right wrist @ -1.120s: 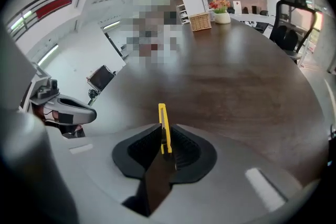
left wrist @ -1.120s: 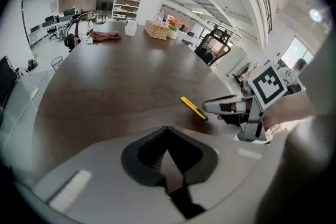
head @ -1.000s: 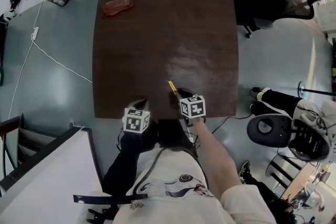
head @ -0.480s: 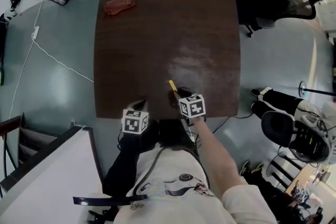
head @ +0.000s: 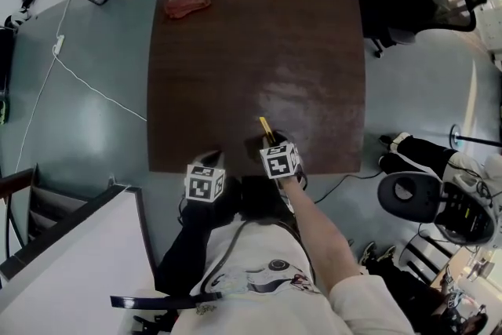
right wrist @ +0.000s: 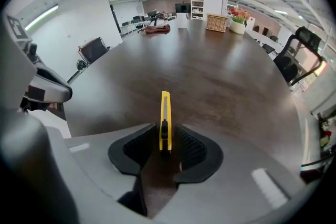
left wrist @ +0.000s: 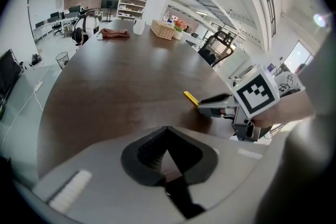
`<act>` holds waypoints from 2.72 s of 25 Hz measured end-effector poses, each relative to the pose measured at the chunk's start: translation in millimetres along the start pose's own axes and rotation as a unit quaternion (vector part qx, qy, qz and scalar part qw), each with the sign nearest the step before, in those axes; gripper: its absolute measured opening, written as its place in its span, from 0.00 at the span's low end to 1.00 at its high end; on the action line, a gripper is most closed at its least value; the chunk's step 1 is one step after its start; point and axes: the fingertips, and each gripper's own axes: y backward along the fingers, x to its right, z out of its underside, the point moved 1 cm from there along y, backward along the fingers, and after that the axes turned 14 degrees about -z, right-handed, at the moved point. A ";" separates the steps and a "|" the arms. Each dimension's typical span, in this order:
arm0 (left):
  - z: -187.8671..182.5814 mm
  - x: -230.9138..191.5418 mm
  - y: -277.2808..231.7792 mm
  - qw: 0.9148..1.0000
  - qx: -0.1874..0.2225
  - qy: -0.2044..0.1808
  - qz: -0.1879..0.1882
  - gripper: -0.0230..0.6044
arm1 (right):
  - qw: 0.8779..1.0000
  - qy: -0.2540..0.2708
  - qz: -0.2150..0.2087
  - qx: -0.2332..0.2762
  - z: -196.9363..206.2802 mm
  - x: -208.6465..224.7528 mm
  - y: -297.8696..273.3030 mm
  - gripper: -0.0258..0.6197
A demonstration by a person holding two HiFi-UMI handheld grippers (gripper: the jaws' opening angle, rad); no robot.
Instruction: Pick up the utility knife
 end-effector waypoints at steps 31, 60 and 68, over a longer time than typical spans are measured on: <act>-136.6 -21.6 150.3 0.917 0.397 -0.026 -0.033 0.03 | 0.924 0.028 0.056 0.378 -104.7 -88.2 197.6 0.14; 2.2 60.8 262.3 0.896 0.431 -0.014 -0.103 0.03 | 0.886 0.086 0.017 0.456 31.6 -170.3 323.1 0.14; 38.7 60.4 285.5 0.890 0.447 -0.018 -0.090 0.03 | 0.881 0.094 0.027 0.463 61.8 -201.8 329.8 0.14</act>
